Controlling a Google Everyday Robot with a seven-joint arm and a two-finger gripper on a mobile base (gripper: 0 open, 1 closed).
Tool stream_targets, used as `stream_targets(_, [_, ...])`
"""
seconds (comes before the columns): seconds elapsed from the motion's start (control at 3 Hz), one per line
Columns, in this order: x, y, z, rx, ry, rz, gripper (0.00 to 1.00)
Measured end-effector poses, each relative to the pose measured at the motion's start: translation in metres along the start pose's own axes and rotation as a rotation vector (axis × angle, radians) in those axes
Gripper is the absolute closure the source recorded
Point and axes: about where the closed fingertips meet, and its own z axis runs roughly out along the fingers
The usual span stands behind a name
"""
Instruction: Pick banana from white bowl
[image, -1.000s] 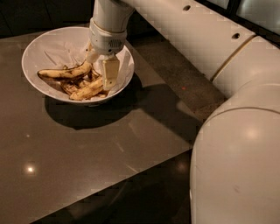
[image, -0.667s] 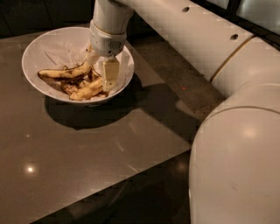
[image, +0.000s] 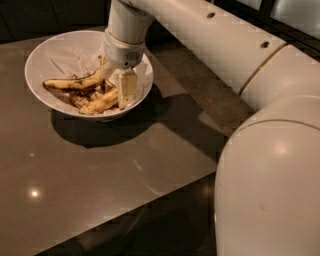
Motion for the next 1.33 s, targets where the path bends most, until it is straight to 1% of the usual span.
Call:
stream_targets(0.33, [0.0004,0.0012,0.0037,-0.010,-0.002,-0.001,0.50])
stream_targets(0.67, [0.0012,0.0033,0.0014,-0.011,-0.016,0.010,0.73])
stream_targets(1.0, [0.0012,0.0033,0.0014,-0.011,-0.016,0.010,0.96])
stream_targets(1.33, [-0.0010,0.0033,-0.0023,0.011,-0.022,0.014,1.00])
